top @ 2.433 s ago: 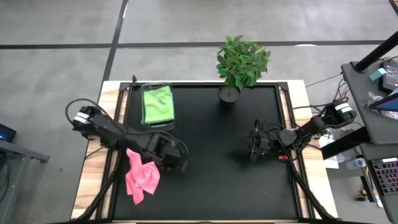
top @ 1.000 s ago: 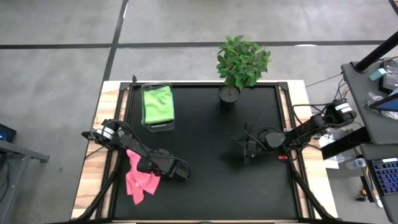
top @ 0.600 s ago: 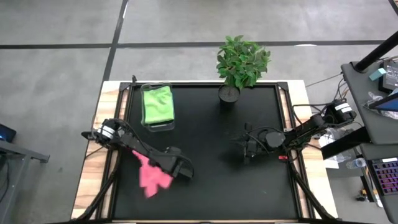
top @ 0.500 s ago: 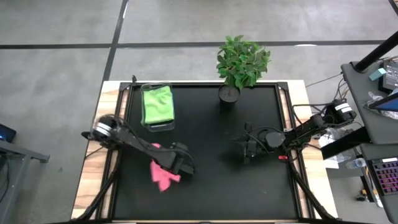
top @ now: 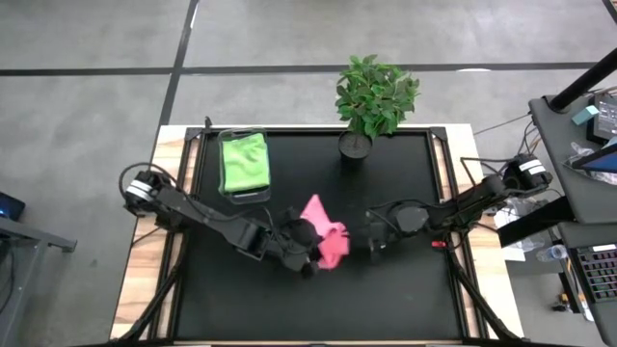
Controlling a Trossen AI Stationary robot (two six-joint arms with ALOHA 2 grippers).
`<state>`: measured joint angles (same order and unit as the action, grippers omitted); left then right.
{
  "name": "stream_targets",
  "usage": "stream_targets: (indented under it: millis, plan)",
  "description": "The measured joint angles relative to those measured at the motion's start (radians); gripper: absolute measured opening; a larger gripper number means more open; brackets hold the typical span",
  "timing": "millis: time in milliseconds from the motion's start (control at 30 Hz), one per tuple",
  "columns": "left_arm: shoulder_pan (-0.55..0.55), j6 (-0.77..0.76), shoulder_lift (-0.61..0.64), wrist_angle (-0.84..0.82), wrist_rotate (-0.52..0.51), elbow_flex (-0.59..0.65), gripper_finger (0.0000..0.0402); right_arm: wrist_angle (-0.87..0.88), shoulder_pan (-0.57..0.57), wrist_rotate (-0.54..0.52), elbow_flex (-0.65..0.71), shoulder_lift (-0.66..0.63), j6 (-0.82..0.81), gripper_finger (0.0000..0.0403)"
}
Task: Fold microfiber towels
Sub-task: Fold the pink microfiber towel
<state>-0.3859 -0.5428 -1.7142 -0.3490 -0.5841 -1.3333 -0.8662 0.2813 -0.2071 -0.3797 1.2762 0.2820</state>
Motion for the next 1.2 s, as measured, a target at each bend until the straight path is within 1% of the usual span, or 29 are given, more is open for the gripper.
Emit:
stream_targets:
  millis: [67,100,200,300,400,500,667,733,800,900,1000,1067,1200]
  plan:
    - [0.004,0.086,0.0,0.028,0.001,0.001,0.0,0.101,0.0,0.017,-0.058,0.0,-0.037,0.0039]
    - [0.007,0.105,0.001,0.034,0.001,0.001,0.0,0.153,0.0,0.016,-0.085,0.0,-0.056,0.0041]
    - [0.022,0.111,0.001,0.015,0.003,0.003,0.0,0.289,0.0,0.016,-0.15,0.0,-0.096,0.0055]
    - [0.043,0.13,0.001,0.018,0.0,0.007,0.0,0.385,0.0,0.017,-0.196,0.0,-0.127,0.008]
    - [0.072,0.083,0.001,0.026,-0.055,0.011,0.0,0.435,0.002,0.017,-0.216,0.001,-0.127,0.0111]
    - [0.107,0.007,0.008,0.026,-0.113,0.011,0.0,0.437,0.002,0.006,-0.218,0.002,-0.127,0.0143]
    - [0.136,-0.016,0.012,0.111,-0.121,0.013,0.0,0.442,0.002,-0.141,-0.207,0.002,-0.134,0.0184]
    - [0.136,-0.008,0.012,0.149,-0.101,0.014,0.0,0.442,0.001,-0.188,-0.202,0.002,-0.134,0.0194]
    - [0.135,0.026,0.012,0.196,-0.061,0.014,0.0,0.442,0.001,-0.212,-0.199,0.002,-0.133,0.0199]
    - [0.129,0.079,0.012,0.278,-0.008,0.014,0.0,0.435,0.001,-0.213,-0.197,0.002,-0.127,0.0197]
    - [0.127,0.079,0.007,0.308,-0.002,0.014,0.0,0.418,0.002,-0.213,-0.196,0.002,-0.126,0.0176]
    - [0.13,0.071,0.004,0.307,-0.001,0.015,0.0,0.415,0.002,-0.213,-0.197,0.002,-0.128,0.0149]
    - [0.144,0.039,-0.004,0.305,-0.021,0.016,0.0,0.413,0.002,-0.213,-0.198,0.002,-0.139,0.008]
